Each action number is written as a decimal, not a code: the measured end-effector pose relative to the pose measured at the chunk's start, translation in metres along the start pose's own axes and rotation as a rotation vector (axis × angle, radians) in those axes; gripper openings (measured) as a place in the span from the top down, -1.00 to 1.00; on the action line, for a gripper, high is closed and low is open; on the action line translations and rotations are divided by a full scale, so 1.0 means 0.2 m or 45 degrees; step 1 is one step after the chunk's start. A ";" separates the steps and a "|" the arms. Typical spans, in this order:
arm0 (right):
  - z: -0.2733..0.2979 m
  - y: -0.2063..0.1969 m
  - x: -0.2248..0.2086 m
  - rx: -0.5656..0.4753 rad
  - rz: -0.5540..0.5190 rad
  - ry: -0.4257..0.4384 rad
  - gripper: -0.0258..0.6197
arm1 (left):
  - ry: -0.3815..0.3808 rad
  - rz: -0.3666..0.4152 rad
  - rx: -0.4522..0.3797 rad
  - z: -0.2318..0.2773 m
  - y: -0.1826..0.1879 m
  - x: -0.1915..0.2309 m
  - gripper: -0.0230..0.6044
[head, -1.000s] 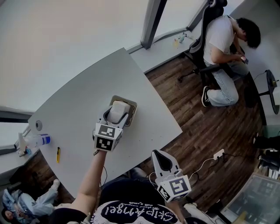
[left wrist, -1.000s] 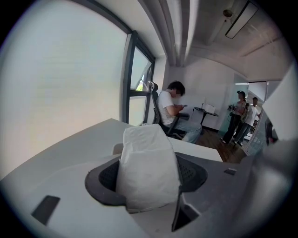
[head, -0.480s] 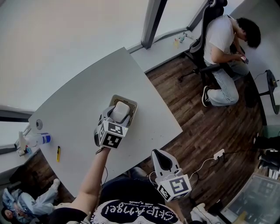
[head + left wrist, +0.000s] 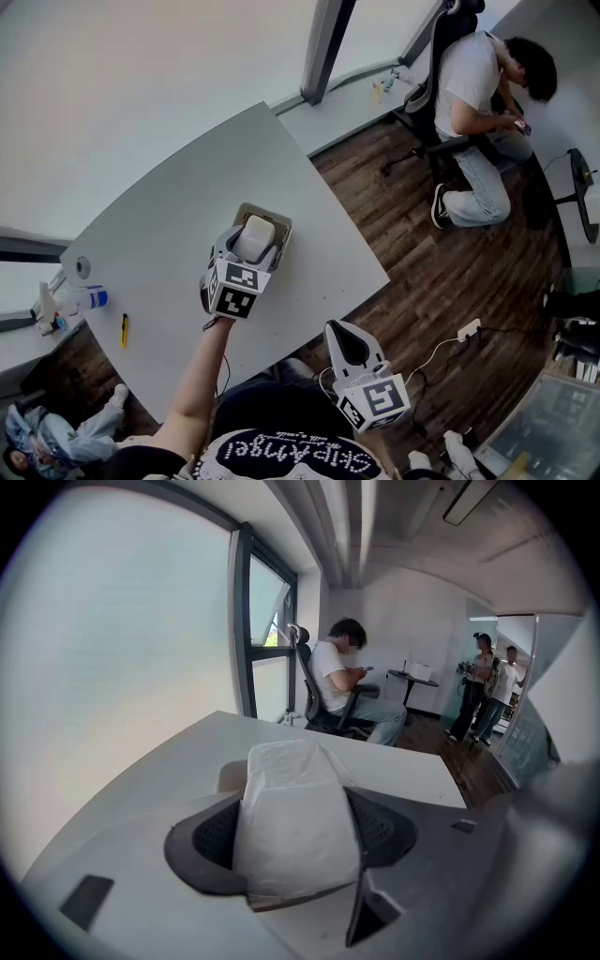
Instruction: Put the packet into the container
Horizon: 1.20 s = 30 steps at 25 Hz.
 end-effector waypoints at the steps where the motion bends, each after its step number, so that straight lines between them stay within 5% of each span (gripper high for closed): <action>1: 0.00 0.00 0.00 0.000 -0.001 0.001 0.87 | 0.002 -0.004 -0.005 0.00 0.00 0.00 0.03; 12: 0.01 0.01 0.01 -0.001 -0.001 0.004 0.87 | 0.047 -0.018 -0.077 -0.05 0.03 0.03 0.03; 30: -0.02 0.02 0.05 -0.025 -0.051 0.037 0.87 | 0.193 -0.060 -0.419 -0.32 0.19 0.07 0.12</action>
Point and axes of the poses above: the fingertips, and each gripper's own axes: z forward along the fingers, x to its left, y out of its top, the point moved 10 cm from there along -z, backward along the fingers, and after that the axes turned 4 degrees about -y, right-handed, at the moved point
